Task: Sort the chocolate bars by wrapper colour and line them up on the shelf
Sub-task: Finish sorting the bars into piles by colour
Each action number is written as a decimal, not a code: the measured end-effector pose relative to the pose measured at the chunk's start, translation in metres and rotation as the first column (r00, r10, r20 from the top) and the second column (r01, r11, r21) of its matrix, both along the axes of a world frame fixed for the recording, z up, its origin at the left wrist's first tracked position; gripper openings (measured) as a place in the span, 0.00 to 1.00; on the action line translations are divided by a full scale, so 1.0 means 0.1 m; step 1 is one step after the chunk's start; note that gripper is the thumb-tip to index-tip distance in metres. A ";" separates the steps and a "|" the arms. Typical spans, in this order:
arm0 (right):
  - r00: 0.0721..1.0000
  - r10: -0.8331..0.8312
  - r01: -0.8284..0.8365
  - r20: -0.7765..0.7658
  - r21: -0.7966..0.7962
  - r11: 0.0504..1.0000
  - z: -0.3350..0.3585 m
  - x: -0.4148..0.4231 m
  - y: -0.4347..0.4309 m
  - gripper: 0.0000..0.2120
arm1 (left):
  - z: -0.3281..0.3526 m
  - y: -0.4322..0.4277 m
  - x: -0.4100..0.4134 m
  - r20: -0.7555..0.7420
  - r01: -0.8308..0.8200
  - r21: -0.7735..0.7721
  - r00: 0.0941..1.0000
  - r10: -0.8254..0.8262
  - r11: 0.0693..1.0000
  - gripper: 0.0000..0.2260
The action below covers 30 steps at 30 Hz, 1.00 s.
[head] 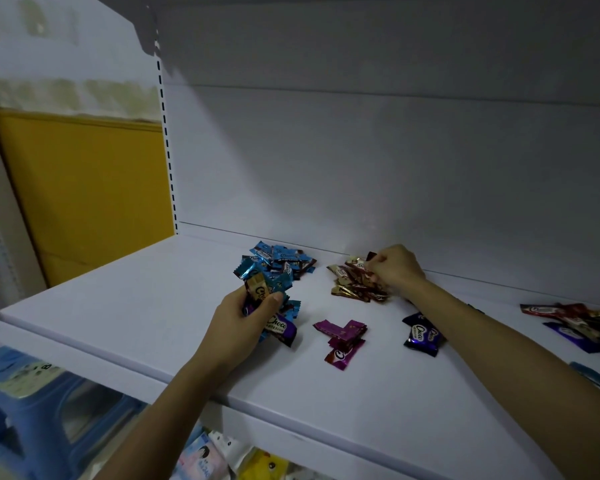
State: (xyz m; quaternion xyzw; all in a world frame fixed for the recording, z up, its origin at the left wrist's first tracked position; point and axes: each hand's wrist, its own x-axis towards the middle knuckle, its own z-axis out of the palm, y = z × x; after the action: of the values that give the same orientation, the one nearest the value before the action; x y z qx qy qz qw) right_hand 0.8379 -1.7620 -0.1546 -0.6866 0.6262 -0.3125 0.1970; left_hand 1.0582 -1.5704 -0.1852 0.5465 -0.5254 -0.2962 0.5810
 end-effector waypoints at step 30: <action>0.691 0.049 -0.362 0.721 0.287 0.887 0.37 1.20 0.29 0.11 | -0.04 -0.10 0.04 -0.014 -0.067 -0.039 0.998 0.067 0.997 0.05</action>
State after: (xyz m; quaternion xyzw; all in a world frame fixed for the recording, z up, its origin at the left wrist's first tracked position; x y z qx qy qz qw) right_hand 0.9576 -1.7332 -0.1172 -0.5283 0.4733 -0.3851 0.5904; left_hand 1.0622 -1.5800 -0.1894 0.5503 -0.5090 -0.2695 0.6046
